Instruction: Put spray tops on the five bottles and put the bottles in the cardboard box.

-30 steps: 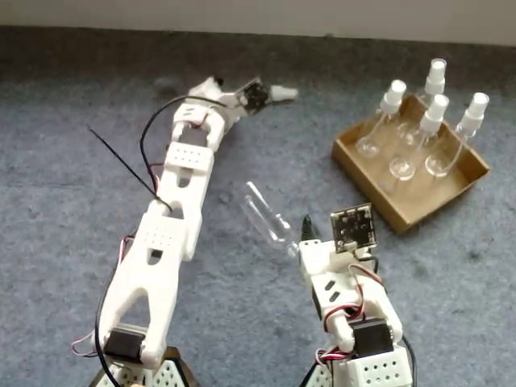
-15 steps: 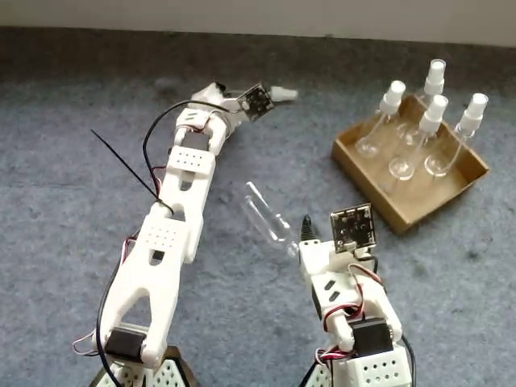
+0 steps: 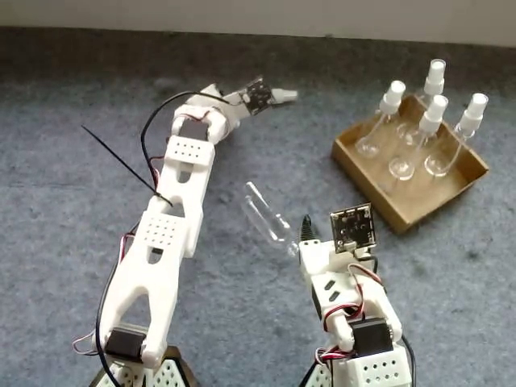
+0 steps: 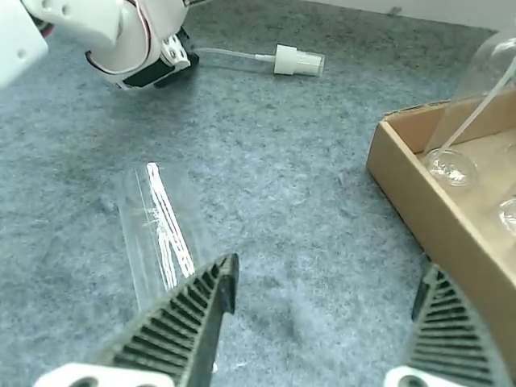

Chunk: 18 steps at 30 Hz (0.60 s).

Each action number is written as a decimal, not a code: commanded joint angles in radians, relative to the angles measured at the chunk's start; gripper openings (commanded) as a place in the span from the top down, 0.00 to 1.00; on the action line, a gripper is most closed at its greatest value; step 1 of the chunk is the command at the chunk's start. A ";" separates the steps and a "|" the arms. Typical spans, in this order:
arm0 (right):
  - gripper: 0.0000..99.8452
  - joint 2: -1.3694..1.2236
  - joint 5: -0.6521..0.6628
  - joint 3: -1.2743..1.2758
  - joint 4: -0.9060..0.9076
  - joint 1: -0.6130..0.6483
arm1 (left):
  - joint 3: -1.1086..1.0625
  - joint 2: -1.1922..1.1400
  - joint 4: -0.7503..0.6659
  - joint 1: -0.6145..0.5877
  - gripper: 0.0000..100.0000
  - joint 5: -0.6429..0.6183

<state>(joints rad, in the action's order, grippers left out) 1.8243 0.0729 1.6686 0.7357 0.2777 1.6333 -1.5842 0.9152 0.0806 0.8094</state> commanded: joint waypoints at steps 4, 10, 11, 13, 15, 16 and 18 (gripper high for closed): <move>0.69 0.013 0.000 0.136 0.004 -0.007 | 0.030 0.154 0.192 0.004 1.00 -0.009; 0.69 0.013 0.000 0.136 0.004 -0.007 | 0.030 0.213 0.253 0.004 1.00 -0.009; 0.69 0.013 0.000 0.136 0.004 -0.007 | 0.030 0.220 0.267 0.004 1.00 -0.009; 0.69 0.013 0.000 0.136 0.004 -0.007 | 0.030 0.240 0.298 0.004 1.00 -0.009; 0.69 0.013 0.000 0.136 0.004 -0.007 | 0.030 0.262 0.322 0.002 1.00 -0.009; 0.69 0.013 0.000 0.136 0.004 -0.007 | 0.030 0.271 0.330 -0.001 1.00 -0.009; 0.69 0.013 0.000 0.136 0.004 -0.007 | 0.030 0.280 0.324 -0.004 1.00 -0.009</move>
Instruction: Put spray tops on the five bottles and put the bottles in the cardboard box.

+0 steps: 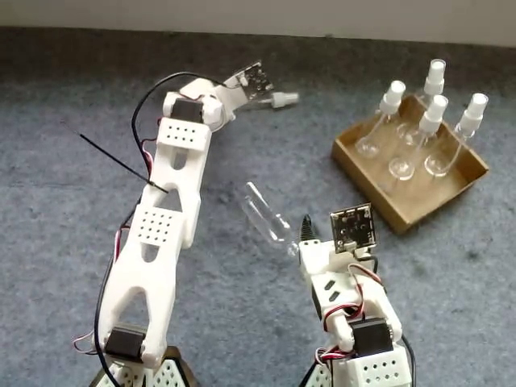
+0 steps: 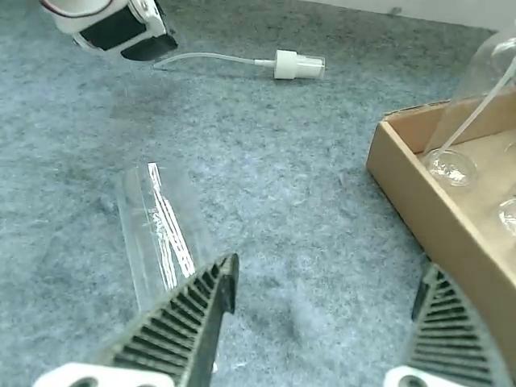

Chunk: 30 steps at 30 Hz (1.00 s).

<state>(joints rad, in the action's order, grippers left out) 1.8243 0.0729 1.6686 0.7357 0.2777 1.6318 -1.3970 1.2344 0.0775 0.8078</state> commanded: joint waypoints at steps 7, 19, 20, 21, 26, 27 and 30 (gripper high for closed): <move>0.69 0.013 0.000 0.136 0.004 -0.007 | 0.031 0.025 -0.161 0.010 1.00 -0.002; 0.69 0.013 0.000 0.136 0.004 -0.007 | 0.031 -0.081 -0.230 0.025 0.87 -0.002; 0.69 0.013 0.000 0.136 0.004 -0.007 | 0.031 -0.082 -0.230 0.025 0.87 -0.002; 0.69 0.013 0.000 0.136 0.004 -0.007 | 0.031 -0.082 -0.230 0.024 0.87 -0.005; 0.69 0.013 0.000 0.136 0.004 -0.007 | 0.031 -0.076 -0.229 0.019 0.87 -0.006; 0.69 0.013 0.000 0.136 0.004 -0.007 | 0.031 -0.076 -0.229 0.018 0.87 -0.006; 0.69 0.013 0.046 0.136 0.002 -0.007 | 0.031 -0.073 -0.229 0.019 0.87 -0.006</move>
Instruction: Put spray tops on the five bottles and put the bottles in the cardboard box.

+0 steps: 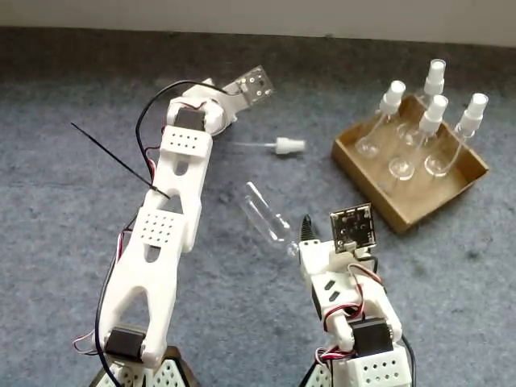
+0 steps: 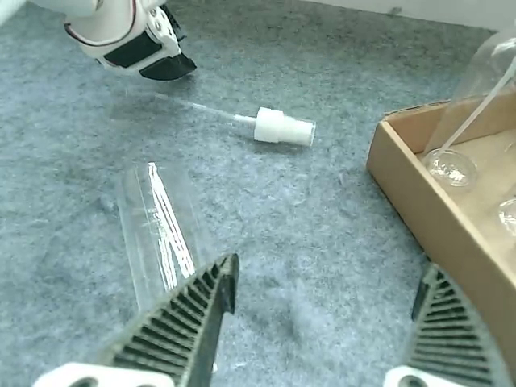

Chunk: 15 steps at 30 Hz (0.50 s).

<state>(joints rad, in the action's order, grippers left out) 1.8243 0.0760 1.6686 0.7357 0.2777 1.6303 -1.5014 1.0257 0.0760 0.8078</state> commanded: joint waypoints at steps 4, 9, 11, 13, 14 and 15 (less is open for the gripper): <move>0.69 0.013 0.060 0.137 0.002 -0.007 | 0.035 0.033 0.029 0.031 0.87 -0.006; 0.69 0.013 0.061 0.137 0.002 -0.007 | 0.035 0.084 0.124 0.044 0.87 -0.006; 0.69 0.013 0.061 0.137 0.002 -0.007 | 0.035 0.120 0.164 0.045 0.87 -0.006; 0.69 0.013 0.061 0.137 0.002 -0.007 | 0.033 0.154 0.203 0.044 0.87 -0.006; 0.69 0.013 0.061 0.137 0.002 -0.007 | 0.033 0.171 0.224 0.041 0.87 -0.006; 0.69 0.013 0.063 0.137 0.002 -0.007 | 0.033 0.185 0.242 0.039 0.87 -0.008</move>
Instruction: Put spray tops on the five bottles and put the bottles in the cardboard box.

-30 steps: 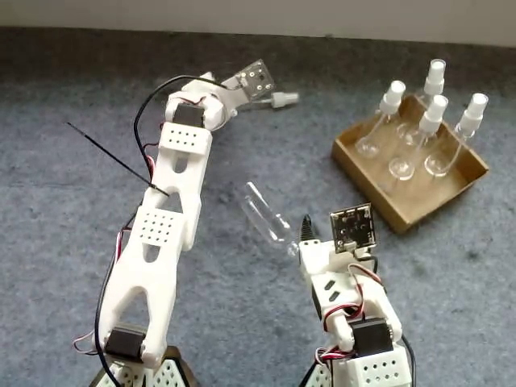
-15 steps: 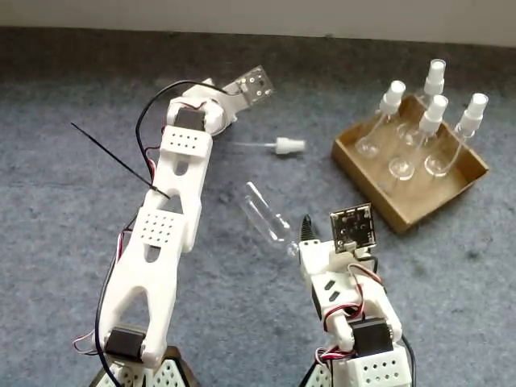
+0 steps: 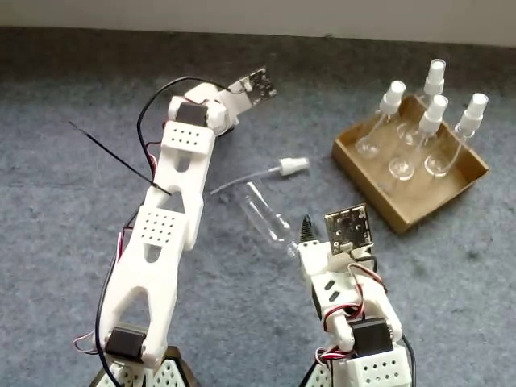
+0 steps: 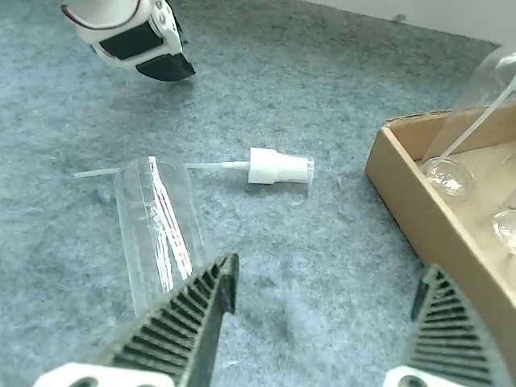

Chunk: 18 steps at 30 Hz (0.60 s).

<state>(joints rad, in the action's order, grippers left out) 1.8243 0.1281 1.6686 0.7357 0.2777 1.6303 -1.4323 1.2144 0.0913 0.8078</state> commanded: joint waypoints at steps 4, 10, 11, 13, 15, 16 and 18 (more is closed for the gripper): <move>0.69 0.013 0.008 0.137 0.002 -0.008 | 0.033 0.171 0.161 0.022 0.87 -0.008; 0.69 0.013 0.006 0.139 0.004 -0.012 | 0.035 0.263 0.318 0.033 0.87 -0.008; 0.69 0.013 0.006 0.139 0.004 -0.012 | 0.035 0.278 0.334 0.036 0.87 -0.006; 0.69 0.013 0.006 0.139 0.005 -0.012 | 0.035 0.314 0.371 0.041 0.87 -0.006; 0.69 0.012 0.006 0.139 0.005 -0.012 | 0.035 0.349 0.413 0.059 0.87 -0.006; 0.69 0.012 0.006 0.139 0.012 -0.012 | 0.033 0.363 0.437 0.073 0.87 -0.006; 0.69 0.012 0.006 0.139 0.019 -0.012 | 0.033 0.389 0.491 0.110 0.87 -0.006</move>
<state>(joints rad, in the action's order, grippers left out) 1.8243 0.1281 1.6686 0.7449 0.2777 1.6303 -1.1454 1.6364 0.1312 0.8078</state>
